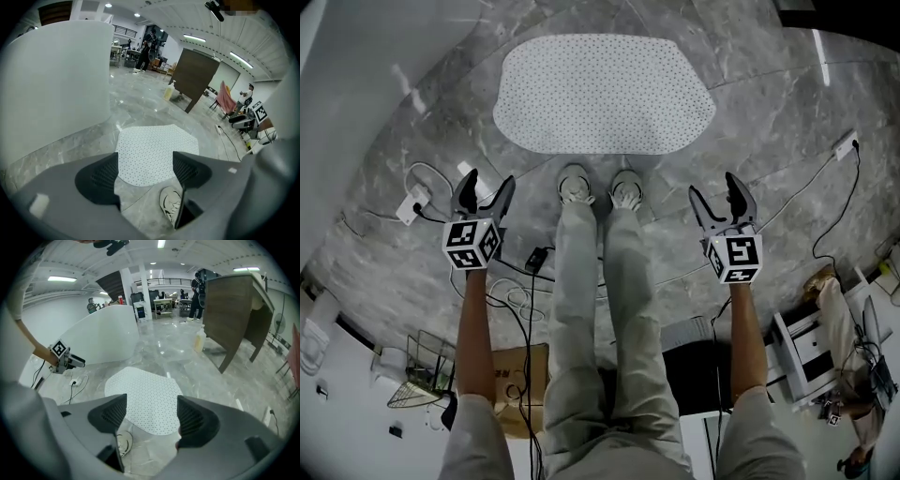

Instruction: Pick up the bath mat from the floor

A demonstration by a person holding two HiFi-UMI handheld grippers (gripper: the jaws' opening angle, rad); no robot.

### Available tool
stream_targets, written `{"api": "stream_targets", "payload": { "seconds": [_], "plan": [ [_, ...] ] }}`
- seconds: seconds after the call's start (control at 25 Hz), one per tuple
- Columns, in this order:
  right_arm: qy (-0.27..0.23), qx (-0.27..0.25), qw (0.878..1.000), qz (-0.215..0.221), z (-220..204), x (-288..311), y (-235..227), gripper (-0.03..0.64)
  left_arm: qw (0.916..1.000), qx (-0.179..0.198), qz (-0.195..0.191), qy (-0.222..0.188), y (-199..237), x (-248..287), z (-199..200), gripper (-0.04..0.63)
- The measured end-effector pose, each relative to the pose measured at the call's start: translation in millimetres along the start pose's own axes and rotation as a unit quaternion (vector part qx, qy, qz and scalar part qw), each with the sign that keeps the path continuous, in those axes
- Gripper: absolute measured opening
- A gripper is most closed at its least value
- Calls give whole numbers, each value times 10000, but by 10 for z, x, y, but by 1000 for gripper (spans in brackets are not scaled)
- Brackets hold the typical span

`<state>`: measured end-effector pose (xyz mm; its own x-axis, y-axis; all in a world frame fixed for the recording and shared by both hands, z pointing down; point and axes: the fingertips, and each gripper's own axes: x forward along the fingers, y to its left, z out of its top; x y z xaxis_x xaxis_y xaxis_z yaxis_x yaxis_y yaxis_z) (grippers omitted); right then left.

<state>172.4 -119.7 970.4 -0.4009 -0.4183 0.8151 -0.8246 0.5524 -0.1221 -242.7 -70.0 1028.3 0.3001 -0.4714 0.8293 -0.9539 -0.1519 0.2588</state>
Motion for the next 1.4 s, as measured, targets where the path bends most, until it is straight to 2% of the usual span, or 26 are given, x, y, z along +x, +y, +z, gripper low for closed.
{"api": "stream_targets", "payload": {
  "seconds": [0.32, 0.56, 1.04, 1.4],
  "plan": [
    [292, -3, 9996, 50, -402, 488, -145, 313, 9987, 118, -22, 491, 238, 589, -415, 387],
    [354, -34, 9993, 57, -570, 819, -271, 313, 9972, -56, 134, 737, 522, 1041, -637, 403],
    [414, -50, 9991, -34, -880, 1558, -544, 313, 9963, 156, 312, 786, 1010, 2015, -664, 408],
    [429, -59, 9989, -154, -999, 2127, -859, 314, 9955, 384, 365, 792, 1251, 2484, -695, 408]
  ]
}}
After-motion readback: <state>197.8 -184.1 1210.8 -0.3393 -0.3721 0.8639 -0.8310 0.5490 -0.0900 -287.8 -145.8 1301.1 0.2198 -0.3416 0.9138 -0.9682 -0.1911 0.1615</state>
